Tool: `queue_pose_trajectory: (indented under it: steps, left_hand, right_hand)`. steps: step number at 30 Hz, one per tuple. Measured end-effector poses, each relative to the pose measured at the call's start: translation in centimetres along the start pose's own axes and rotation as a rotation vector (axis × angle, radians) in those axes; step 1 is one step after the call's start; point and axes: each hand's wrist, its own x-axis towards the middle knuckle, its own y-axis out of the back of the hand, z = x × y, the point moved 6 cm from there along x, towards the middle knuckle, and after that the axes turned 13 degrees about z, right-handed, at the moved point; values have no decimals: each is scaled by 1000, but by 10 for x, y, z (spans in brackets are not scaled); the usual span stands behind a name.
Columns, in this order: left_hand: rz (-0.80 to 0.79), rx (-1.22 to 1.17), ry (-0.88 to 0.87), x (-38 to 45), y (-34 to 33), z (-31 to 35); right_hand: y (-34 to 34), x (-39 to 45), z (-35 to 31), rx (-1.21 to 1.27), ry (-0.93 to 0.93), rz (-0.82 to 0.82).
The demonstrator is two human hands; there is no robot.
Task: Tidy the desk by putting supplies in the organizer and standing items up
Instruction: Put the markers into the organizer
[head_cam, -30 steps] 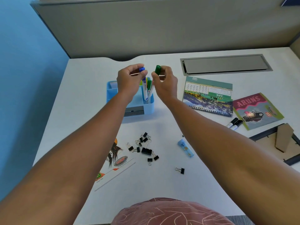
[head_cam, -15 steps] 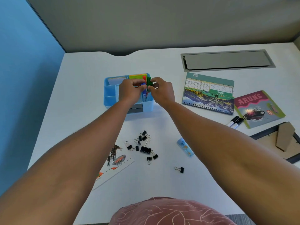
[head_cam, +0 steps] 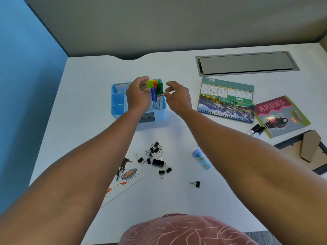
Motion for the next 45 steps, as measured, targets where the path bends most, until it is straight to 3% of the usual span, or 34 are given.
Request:
queue_pose_trajectory:
  steps: [8,14,30,45]
  left_hand:
    - [101,21,-47,-12,10,-2]
    - [55,0,-181,-43,2,9]
    - [-494,114,-180,-136,-72,6]
    - [-699,224,-192,-191,-148,23]
  right_hand:
    - [14,-6,22,-20,-81,52]
    - [31,-20,41,-69,-109,67]
    - [109,-57,107,-195,-251,80]
    - [198,-80,186,-296,-566,356]
